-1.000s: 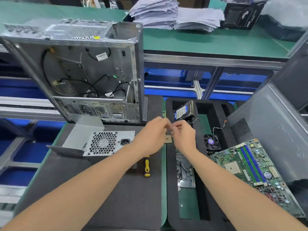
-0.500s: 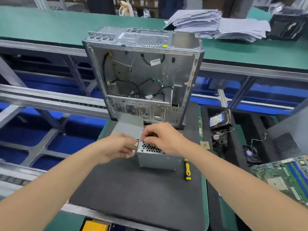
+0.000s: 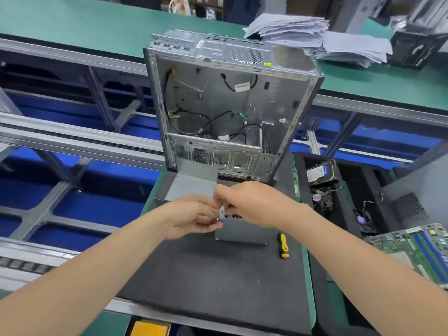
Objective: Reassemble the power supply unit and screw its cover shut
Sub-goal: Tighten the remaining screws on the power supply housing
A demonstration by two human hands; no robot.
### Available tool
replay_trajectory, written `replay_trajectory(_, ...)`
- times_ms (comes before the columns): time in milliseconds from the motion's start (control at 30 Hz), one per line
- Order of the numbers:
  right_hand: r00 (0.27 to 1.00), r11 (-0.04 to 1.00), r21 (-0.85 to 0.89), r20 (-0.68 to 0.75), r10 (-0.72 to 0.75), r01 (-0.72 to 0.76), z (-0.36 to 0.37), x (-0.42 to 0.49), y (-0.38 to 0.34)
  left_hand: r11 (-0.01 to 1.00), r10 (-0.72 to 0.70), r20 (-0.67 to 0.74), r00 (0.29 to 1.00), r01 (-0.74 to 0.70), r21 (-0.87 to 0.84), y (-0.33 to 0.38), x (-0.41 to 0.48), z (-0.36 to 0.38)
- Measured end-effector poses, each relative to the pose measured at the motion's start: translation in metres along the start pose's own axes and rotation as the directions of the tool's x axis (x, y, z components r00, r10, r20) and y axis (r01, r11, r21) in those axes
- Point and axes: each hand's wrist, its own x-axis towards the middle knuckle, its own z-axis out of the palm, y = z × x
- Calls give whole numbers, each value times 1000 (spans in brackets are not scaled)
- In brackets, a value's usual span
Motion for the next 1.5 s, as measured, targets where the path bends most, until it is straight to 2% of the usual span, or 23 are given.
replay_trajectory(167,1000,999,-50,7,8,-8,-3,-3,-12,1000,-17,65,998,16,16,3,0,-2)
replay_trajectory(367,998,999,-31,42,46,-45,-13,-5,-22,996,-38,99,994,29,90,7,2,-3)
replay_trajectory(600,995,995,73,-78,67,-62,-3,-5,-21,995,-51,78,996,44,93,11,3,-1)
replay_trajectory(700,978,949,268,-84,192,-163,0,-9,-18,997,-62,48,997,60,51,12,-1,2)
replay_trajectory(800,929,811,520,-80,361,-270,1,-14,-15,997,-75,2,997,75,10,12,-4,5)
replay_trajectory(867,910,757,577,-57,412,-307,1,-14,-14,997,-72,-46,996,72,-14,12,-5,8)
replay_trajectory(967,894,720,610,-42,446,-331,-2,-12,-11,998,-55,-100,993,56,11,11,-7,12)
replay_trajectory(1067,882,705,614,-31,470,-355,-6,-16,-2,992,-2,-175,985,25,128,10,-8,19)
replay_trajectory(1233,897,742,555,17,442,-376,-15,-32,18,949,126,-302,945,-27,313,7,-4,30)
replay_trajectory(1500,908,773,513,31,418,-373,-16,-54,26,925,143,-300,943,-19,379,6,10,38)
